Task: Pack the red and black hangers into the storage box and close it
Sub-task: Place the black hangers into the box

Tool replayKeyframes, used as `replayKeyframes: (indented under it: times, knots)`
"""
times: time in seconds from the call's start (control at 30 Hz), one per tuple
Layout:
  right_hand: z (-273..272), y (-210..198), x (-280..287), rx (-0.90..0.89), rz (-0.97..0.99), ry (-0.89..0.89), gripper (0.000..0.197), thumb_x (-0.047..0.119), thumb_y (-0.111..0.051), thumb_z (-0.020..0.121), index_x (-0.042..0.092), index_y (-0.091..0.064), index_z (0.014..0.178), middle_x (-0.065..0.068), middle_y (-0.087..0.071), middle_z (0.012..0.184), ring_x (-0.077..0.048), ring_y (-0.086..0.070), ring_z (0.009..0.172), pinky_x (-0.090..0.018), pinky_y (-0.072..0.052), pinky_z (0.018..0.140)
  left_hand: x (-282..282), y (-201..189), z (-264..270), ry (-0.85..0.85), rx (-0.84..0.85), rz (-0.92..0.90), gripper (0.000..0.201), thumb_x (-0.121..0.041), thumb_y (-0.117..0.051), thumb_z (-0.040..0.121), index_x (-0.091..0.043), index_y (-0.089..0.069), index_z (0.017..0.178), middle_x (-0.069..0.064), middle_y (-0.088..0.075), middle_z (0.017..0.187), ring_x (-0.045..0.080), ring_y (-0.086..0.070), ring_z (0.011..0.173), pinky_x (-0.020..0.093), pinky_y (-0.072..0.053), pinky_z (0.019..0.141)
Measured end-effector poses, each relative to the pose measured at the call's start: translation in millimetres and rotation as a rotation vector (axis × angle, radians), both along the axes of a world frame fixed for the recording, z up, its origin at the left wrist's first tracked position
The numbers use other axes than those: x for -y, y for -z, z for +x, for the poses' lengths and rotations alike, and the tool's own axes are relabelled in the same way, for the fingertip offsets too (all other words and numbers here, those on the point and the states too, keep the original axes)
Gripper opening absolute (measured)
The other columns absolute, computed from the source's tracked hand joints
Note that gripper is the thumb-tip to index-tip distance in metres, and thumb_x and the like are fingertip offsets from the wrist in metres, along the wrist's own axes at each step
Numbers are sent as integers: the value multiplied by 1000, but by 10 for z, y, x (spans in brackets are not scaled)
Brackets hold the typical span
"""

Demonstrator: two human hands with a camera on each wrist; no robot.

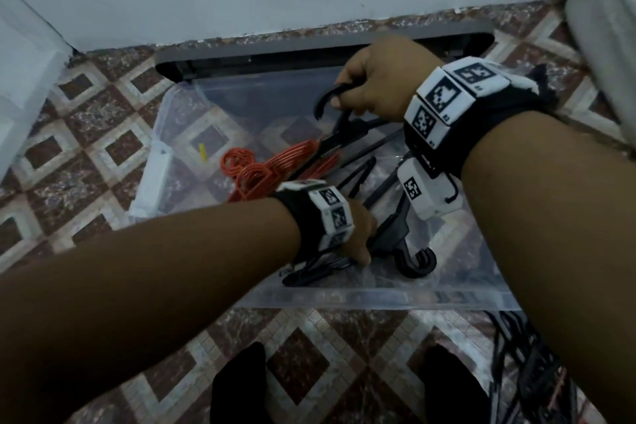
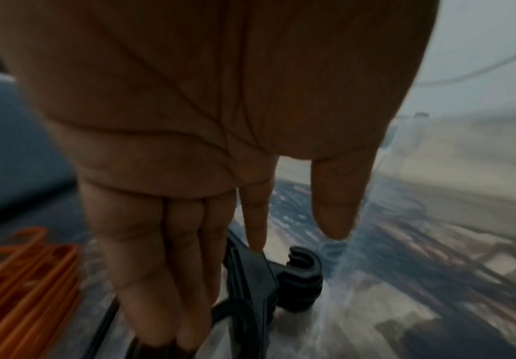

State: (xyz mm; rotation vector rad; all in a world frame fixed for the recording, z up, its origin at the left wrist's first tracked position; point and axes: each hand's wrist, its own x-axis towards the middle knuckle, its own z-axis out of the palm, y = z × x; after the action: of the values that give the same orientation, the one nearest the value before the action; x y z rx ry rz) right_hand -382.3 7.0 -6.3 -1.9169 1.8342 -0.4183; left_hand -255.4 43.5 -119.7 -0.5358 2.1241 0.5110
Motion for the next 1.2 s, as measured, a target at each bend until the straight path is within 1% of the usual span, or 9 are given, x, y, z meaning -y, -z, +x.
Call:
replayKeyframes:
  times: [0.17,0.3,0.4,0.5,0.63,0.77,0.93,1.07,1.2]
  knots:
    - [0,-87,-8,14,-75,7,12,32,-70,89,23,-76,93,5,-69,71,2,-55,53,-9,-38,47,15,460,-47,-38,105,65,32,-48,-57,94,-21,-42,101,5,-41,102,21,-39,92,32,-36,83]
    - [-50,-223,-46,40,-144,45,13,36,-70,89,24,-75,89,11,-66,67,0,-60,57,-15,-47,56,64,415,-37,0,110,75,36,-43,-55,96,-11,-64,109,9,-62,113,28,-57,103,40,-47,98]
    - [-34,-348,-62,23,-182,49,13,37,-69,89,25,-75,89,13,-63,63,0,-58,54,-15,-43,55,120,186,50,-78,-68,-25,35,-36,-60,93,-5,-66,108,9,-66,109,30,-62,103,38,-51,91]
    - [22,-552,-106,29,-221,71,14,36,-69,88,26,-76,94,11,-64,64,-1,-58,55,-16,-44,56,172,-142,270,-191,-348,-227,15,-21,-58,90,-11,-58,102,2,-62,96,29,-62,92,29,-47,73]
    - [161,-875,-269,-16,-305,90,20,35,-68,90,20,-76,100,3,-65,71,-13,-61,65,-25,-46,66,148,-684,528,-325,-524,-405,15,-15,-57,85,-23,-50,96,2,-61,98,25,-58,85,36,-52,80]
    - [255,-1155,-473,-18,-382,179,18,35,-67,90,23,-76,98,9,-62,65,-11,-63,67,-21,-43,60,18,-1310,778,-421,-693,-408,14,-27,-51,88,-30,-48,101,0,-63,101,25,-58,83,39,-53,74]
    - [341,-1279,-762,-82,-366,270,22,39,-66,90,22,-77,98,4,-64,71,-15,-60,69,-22,-40,57,-107,-2003,964,-461,-964,-478,26,-23,-60,87,-30,-60,112,-4,-67,104,18,-61,93,30,-48,77]
    - [437,-1156,-967,-94,-322,300,23,31,-65,90,18,-76,105,-8,-74,94,-26,-67,90,-30,-49,75,-177,-2193,1049,-497,-1112,-545,18,-22,-66,87,-27,-68,105,-17,-55,76,7,-48,74,15,-29,65]
    - [562,-951,-1055,-47,-239,215,20,26,-63,93,16,-76,105,-6,-75,92,-23,-69,87,-31,-53,77,-228,-2097,1075,-489,-1149,-566,13,-29,-67,88,-26,-67,101,-5,-61,88,9,-49,79,22,-33,68]
